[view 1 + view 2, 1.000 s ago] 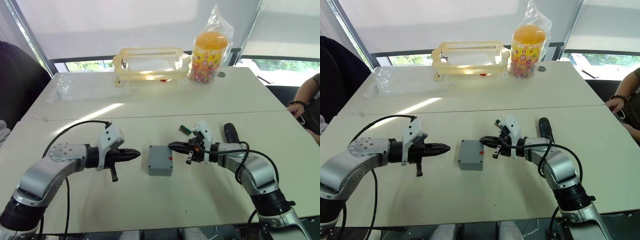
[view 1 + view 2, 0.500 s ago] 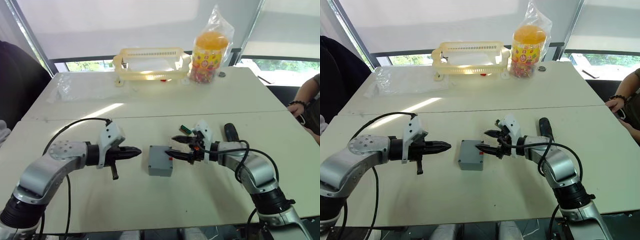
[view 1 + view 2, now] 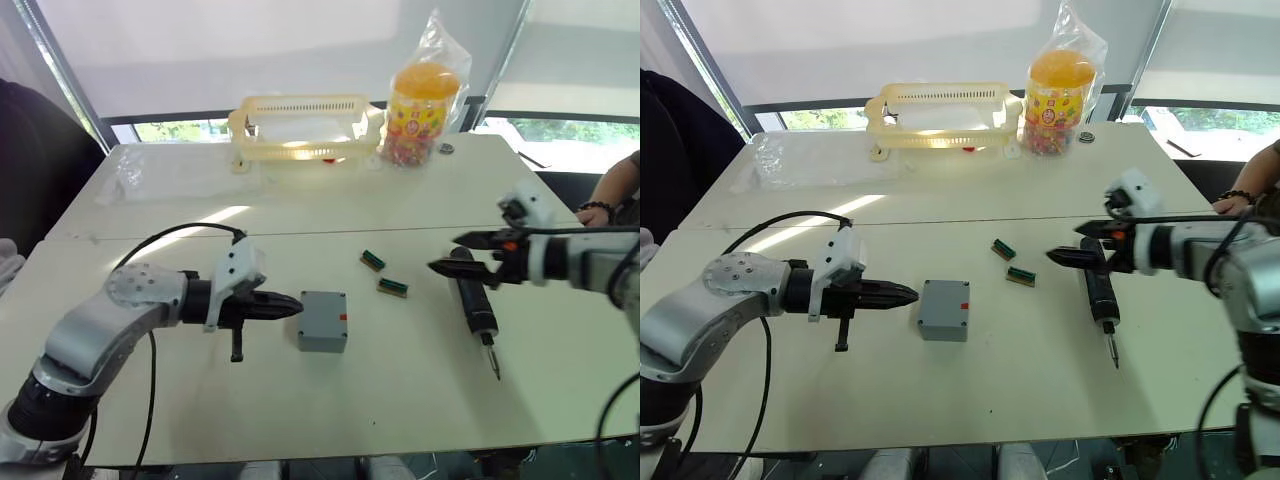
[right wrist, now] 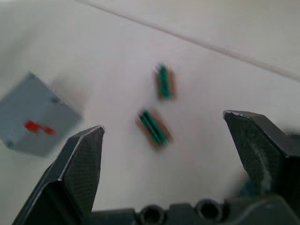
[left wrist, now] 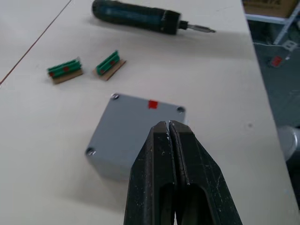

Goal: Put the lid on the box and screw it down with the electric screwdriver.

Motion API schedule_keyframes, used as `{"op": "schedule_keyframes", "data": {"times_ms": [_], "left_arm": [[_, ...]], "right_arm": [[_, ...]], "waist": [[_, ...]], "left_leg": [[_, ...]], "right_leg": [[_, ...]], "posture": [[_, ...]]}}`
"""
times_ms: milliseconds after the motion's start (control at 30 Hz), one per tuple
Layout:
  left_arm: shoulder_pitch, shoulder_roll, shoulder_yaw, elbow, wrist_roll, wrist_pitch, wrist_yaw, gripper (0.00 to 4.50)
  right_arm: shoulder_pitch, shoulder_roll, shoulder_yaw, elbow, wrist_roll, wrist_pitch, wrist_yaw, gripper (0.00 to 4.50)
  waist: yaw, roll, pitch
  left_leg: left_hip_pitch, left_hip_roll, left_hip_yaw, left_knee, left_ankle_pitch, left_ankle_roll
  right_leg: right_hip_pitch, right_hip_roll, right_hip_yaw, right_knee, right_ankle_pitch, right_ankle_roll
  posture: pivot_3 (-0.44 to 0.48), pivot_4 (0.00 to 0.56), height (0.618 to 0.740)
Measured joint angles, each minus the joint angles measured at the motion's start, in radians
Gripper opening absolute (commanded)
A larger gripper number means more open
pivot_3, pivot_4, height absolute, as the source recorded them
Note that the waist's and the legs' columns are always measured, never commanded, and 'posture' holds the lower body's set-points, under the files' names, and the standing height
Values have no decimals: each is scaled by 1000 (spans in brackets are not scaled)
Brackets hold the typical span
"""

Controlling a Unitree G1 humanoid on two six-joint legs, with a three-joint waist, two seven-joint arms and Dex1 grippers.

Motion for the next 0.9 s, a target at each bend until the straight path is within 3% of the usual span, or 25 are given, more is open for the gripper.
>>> {"op": "schedule_keyframes", "data": {"times_ms": [167,300,567,900], "left_arm": [[1,-14,-33,-44,0,-12,6,0],[14,-37,-52,-54,4,-16,36,0],[40,-56,-56,-129,-13,12,113,0],[70,-29,-53,-166,-31,31,147,0]], "right_arm": [[-195,-93,154,160,4,248,34,4452],[-292,-101,304,302,45,359,71,4452],[-334,-100,496,430,83,371,59,4452],[-335,18,551,520,63,371,-32,4452]], "waist": [[-7,0,0],[-1,0,0],[3,0,0],[2,1,0]], "left_leg": [[0,1,1,0,0,0],[0,0,1,0,0,0],[-1,0,1,0,0,0],[-1,0,1,0,0,0]], "right_leg": [[-1,0,1,0,-2,-3],[-1,0,1,-1,-1,-1],[-1,0,1,-1,-1,-1],[-1,1,1,0,0,0]], "posture": [[0,150,740],[0,150,740],[0,150,740],[0,150,740]]}}
